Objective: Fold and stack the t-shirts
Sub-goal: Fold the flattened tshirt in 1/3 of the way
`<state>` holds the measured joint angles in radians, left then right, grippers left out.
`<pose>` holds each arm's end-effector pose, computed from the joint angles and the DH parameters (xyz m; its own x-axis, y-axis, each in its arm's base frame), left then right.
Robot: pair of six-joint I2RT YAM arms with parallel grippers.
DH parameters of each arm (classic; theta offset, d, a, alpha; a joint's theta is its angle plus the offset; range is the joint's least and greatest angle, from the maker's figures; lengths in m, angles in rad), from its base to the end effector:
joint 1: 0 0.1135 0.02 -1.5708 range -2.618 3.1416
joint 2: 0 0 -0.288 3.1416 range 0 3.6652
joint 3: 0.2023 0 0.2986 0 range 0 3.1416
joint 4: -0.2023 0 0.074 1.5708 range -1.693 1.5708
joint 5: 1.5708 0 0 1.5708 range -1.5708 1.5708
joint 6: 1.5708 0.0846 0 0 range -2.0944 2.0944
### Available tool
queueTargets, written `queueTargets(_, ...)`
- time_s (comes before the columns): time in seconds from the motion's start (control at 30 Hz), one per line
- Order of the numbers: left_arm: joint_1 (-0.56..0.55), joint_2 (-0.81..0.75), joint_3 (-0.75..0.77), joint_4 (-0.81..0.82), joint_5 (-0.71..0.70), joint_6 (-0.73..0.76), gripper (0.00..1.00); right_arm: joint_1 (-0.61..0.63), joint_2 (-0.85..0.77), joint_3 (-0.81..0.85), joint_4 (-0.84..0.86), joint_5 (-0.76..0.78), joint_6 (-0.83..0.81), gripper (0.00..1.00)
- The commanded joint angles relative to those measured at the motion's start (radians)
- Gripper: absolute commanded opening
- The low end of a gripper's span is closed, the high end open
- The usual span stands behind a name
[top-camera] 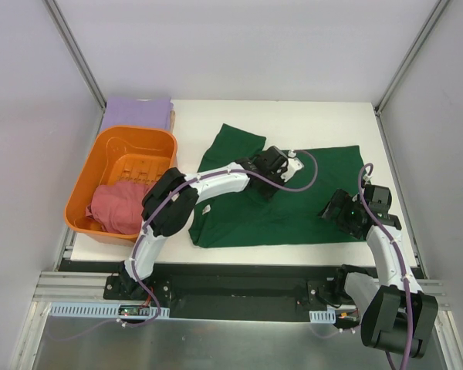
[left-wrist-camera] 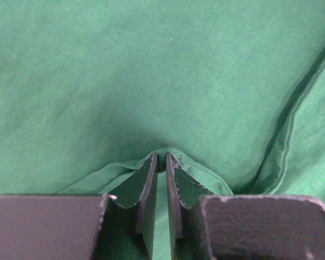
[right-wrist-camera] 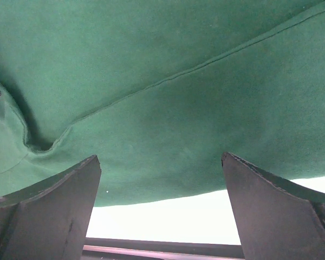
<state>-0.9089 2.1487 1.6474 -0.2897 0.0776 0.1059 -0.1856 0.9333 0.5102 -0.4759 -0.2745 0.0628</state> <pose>0.3476 -0.4568 0.1542 -0.3479 0.6180 -0.7050 0.8616 0.5073 0.0195 0.2368 -0.0211 0.1579 -0.7670 0.2055 -0.6079 0.0601 0.9662 0.2508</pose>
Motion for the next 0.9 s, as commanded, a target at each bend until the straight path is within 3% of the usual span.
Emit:
queueTargets(0.0,-0.001,0.005,0.057,0.027,0.07,0.043,0.12,0.0,0.005,0.007,-0.006,0.009,0.002,0.96)
queueTargets(0.07,-0.001,0.01,0.066,0.027,0.03,0.032,0.17,0.0,0.007,0.007,-0.006,0.011,0.002,0.96)
queueTargets(0.1,-0.001,0.007,0.068,0.027,-0.001,0.023,0.25,0.0,0.006,0.007,-0.006,0.012,0.002,0.96)
queueTargets(0.13,0.001,0.004,0.065,0.027,-0.027,0.009,0.54,0.0,0.006,0.005,-0.006,0.015,0.002,0.96)
queueTargets(0.17,0.001,-0.006,0.065,0.027,-0.06,-0.001,0.65,0.0,0.004,0.007,-0.006,0.018,0.002,0.96)
queueTargets(0.23,-0.001,-0.016,0.072,0.027,-0.139,-0.026,0.69,0.0,0.006,0.005,-0.003,0.018,0.002,0.96)
queueTargets(0.4,-0.004,-0.061,0.083,0.029,-0.3,-0.103,0.99,0.001,0.024,-0.002,0.028,0.001,0.003,0.96)
queueTargets(0.6,0.01,-0.26,-0.125,0.037,-0.415,-0.311,0.99,0.07,0.041,-0.007,0.069,-0.045,-0.017,0.96)
queueTargets(0.77,0.024,-0.449,-0.441,0.098,-0.286,-0.506,0.99,0.184,0.146,0.03,0.092,0.0,-0.023,0.96)
queueTargets(0.87,0.024,-0.516,-0.582,0.11,-0.283,-0.596,0.99,0.202,0.232,0.04,0.105,0.017,-0.006,0.96)
